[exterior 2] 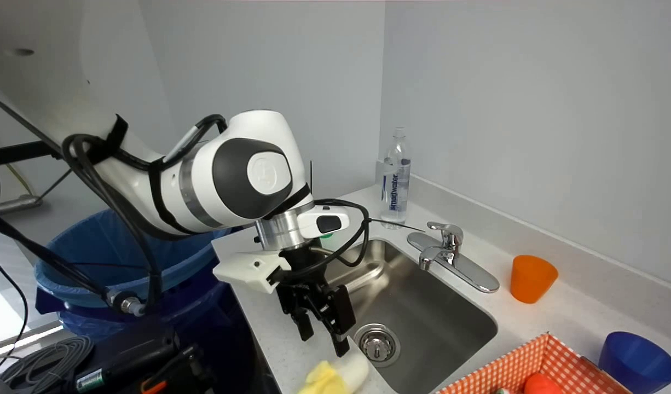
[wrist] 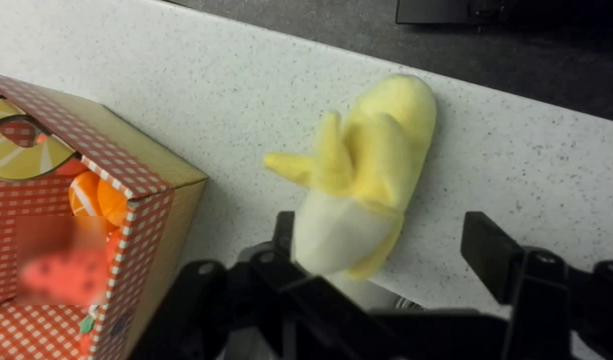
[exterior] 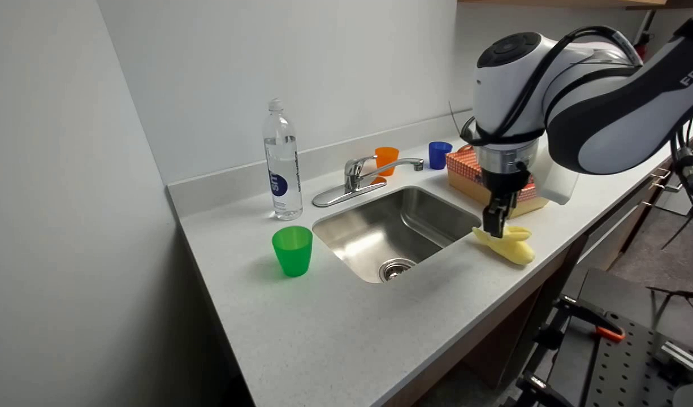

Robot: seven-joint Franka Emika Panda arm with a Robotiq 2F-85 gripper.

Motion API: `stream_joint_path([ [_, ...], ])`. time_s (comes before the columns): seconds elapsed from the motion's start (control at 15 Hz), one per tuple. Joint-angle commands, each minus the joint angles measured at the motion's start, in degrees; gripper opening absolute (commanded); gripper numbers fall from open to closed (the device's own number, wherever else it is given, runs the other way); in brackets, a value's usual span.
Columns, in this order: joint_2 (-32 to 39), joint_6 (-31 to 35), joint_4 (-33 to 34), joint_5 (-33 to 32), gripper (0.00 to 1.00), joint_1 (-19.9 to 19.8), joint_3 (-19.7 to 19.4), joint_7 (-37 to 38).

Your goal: Take the banana plush toy from the box and place it on the counter

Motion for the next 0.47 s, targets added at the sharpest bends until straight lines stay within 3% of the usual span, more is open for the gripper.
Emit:
stream_joint_path([
  [0.0,-0.54,0.07,0.03,-2.42,1.00,-0.64,-0.73,1.84],
  [0.4,-0.11,-0.26,0.14,-0.32,1.00,-0.05,-0.78,1.38],
])
